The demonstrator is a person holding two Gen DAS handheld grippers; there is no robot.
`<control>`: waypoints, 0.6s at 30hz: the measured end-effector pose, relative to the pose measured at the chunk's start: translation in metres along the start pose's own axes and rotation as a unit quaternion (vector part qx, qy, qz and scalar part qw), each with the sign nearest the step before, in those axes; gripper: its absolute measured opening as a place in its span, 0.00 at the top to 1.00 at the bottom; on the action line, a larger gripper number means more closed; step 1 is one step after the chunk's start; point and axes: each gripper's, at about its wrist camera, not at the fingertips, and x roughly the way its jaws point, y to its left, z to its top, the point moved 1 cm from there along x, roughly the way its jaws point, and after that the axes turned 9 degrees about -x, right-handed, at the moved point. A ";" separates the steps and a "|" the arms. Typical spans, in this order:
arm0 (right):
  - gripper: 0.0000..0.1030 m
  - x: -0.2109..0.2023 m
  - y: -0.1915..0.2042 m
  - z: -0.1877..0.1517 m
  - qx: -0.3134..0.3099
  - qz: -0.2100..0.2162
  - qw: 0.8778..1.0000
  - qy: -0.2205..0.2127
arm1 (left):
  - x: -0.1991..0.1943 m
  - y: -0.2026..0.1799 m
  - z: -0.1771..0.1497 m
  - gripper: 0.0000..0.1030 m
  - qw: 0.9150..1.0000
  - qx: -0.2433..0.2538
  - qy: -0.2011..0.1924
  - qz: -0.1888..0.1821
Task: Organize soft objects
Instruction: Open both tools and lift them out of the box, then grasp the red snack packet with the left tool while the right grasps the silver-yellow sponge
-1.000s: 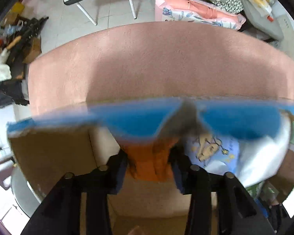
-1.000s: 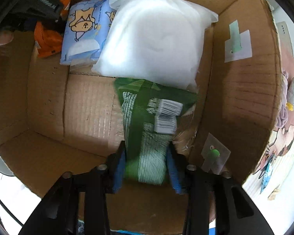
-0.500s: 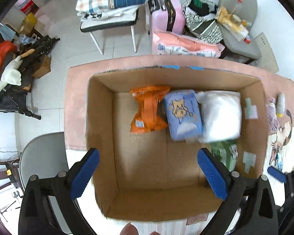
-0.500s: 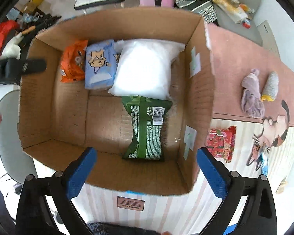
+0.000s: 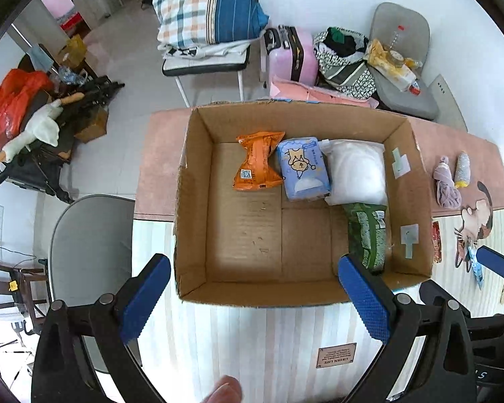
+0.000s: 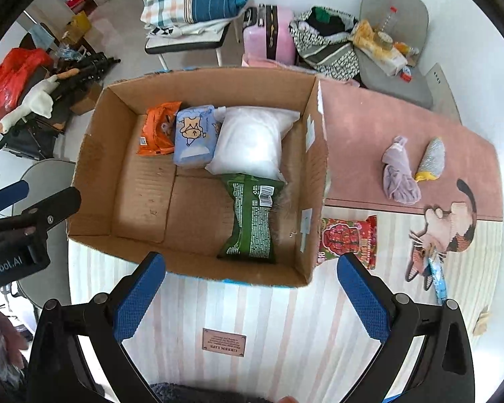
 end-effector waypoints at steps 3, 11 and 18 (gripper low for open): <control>0.00 -0.008 0.002 -0.008 0.001 0.016 1.000 -0.007 | -0.013 -0.003 -0.007 0.01 1.000 -0.003 -0.008 -0.005; 0.00 -0.029 -0.042 -0.027 0.044 0.064 0.996 -0.036 | -0.043 -0.049 -0.010 0.01 0.999 0.032 -0.034 -0.014; 0.00 -0.026 -0.168 -0.077 0.154 0.025 0.988 -0.017 | -0.030 -0.185 -0.008 0.01 0.977 0.212 -0.029 -0.008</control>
